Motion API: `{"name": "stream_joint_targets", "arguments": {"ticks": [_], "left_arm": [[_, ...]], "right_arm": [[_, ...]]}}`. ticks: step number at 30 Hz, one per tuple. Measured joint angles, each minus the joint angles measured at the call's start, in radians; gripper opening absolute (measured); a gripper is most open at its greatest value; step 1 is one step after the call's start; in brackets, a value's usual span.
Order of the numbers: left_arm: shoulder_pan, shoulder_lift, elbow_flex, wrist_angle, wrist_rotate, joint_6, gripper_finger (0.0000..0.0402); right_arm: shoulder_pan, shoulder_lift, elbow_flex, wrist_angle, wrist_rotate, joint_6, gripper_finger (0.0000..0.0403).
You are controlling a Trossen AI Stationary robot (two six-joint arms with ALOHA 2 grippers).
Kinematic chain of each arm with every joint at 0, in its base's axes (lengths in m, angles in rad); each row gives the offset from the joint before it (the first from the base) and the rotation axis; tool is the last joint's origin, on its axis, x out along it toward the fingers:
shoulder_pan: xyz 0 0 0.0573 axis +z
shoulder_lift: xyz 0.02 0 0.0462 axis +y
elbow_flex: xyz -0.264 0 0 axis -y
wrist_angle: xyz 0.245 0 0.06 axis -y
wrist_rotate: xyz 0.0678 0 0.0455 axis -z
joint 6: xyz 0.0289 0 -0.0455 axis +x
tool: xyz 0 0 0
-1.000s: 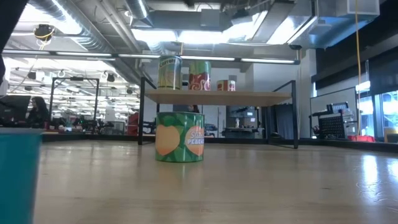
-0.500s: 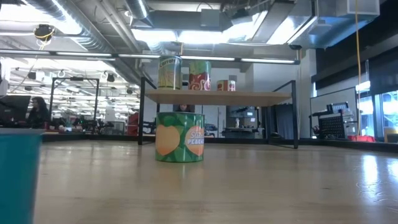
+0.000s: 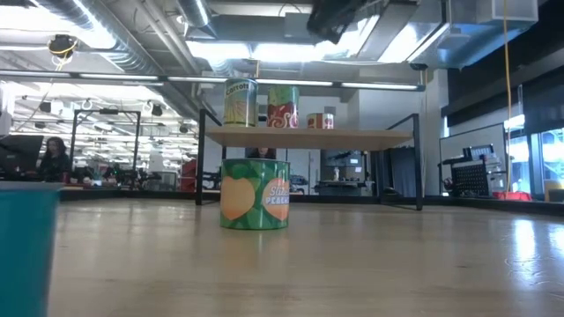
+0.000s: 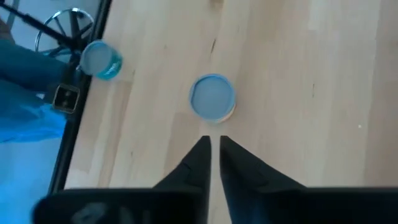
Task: Pick and place cans onto a shelf
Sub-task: Put the canned peaches on the shelf
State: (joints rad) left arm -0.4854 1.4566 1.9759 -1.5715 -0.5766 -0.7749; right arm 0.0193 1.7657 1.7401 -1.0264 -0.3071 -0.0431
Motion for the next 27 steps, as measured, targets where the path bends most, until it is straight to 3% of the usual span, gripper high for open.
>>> {"name": "stream_joint_targets", "arguments": {"ticks": [6, 12, 27], "left_arm": [[-0.057, -0.096, -0.15, 0.001, 0.002, -0.108, 0.0059], [-0.107, -0.173, -0.258, 0.0, -0.008, -0.197, 0.0059], [-0.157, -0.192, -0.288, 0.001, -0.027, -0.213, 0.0059]], "right_arm": [[0.0, 0.094, 0.0, 0.047, 0.015, 0.045, 0.0075], [0.026, 0.175, 0.0, 0.076, 0.079, 0.039, 0.008], [0.085, 0.296, 0.0, 0.249, 0.146, 0.091, 0.008]]}}
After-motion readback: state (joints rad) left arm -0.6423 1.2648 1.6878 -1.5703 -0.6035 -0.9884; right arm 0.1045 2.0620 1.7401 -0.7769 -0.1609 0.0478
